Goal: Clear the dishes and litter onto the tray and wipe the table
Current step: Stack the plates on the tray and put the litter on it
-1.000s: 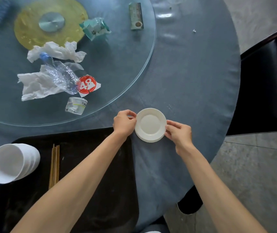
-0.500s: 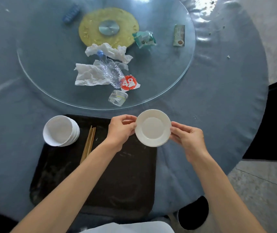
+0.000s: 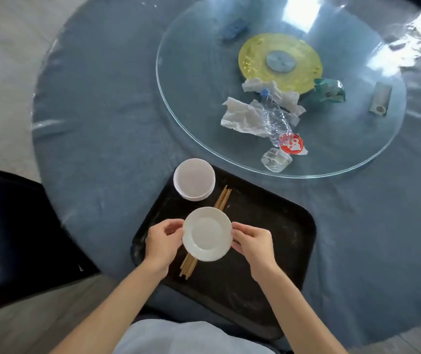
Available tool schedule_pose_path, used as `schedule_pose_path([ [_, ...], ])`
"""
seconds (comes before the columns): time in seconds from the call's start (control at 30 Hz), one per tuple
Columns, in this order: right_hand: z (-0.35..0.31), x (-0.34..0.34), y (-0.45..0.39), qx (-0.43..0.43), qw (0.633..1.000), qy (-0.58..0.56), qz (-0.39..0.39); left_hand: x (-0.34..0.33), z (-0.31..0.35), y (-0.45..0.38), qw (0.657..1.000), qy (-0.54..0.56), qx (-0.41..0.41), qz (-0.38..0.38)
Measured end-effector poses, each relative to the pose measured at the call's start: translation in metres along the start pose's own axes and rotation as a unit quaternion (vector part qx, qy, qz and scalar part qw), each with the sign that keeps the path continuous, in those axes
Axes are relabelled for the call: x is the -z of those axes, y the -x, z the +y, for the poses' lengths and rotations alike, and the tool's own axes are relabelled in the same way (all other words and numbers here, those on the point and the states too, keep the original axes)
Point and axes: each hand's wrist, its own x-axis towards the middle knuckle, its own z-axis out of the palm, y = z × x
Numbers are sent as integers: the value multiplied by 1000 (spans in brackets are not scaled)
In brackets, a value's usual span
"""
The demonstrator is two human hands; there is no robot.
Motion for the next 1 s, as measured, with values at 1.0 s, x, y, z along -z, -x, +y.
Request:
schedule_pose_path([
  [1.0,-47,-81,-13,64,994,66,61,74,123,-120,947,-286,-74,-128],
])
